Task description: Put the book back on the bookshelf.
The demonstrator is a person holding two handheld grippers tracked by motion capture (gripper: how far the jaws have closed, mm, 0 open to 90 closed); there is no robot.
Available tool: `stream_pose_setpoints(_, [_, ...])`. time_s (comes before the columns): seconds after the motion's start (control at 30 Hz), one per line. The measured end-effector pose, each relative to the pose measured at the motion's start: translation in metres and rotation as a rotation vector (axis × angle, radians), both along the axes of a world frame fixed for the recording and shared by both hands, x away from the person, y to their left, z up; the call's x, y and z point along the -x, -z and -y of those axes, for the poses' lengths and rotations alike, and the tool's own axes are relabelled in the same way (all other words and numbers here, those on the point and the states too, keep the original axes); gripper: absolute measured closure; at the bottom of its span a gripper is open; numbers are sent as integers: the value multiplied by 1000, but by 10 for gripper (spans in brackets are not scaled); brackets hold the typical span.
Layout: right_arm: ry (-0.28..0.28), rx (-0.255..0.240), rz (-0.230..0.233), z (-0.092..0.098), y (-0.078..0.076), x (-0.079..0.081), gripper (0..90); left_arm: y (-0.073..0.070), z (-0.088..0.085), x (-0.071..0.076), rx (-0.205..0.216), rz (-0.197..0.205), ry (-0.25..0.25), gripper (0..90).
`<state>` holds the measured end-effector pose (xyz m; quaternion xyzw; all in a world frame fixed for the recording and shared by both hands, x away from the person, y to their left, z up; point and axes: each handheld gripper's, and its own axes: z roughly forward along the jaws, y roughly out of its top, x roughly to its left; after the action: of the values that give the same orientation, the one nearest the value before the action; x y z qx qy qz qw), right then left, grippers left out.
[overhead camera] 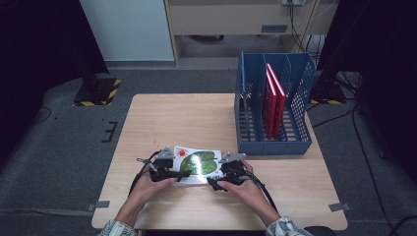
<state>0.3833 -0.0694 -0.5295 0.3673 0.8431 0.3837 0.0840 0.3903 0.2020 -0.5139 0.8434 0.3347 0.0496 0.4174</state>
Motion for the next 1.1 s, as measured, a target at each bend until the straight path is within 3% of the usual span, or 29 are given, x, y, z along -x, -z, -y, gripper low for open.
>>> stream_pose_setpoints(0.37, [1,-29,-33,-1,3,-8,66,-3,1,1,-9,6,18,533])
stream_pose_setpoints(0.53, [0,-28,-36,-1,2,-7,64,-7,2,4,-11,31,39,566])
stream_pose_setpoints(0.67, [5,-33,-36,1,1,-9,66,-12,3,7,-23,75,65,580])
stream_pose_setpoints(0.8, [1,-39,-51,1,1,-12,59,-11,3,8,-19,75,68,585])
stream_pose_setpoints(1.1, [-17,-54,-79,0,1,-23,45,-14,4,12,-30,124,79,585])
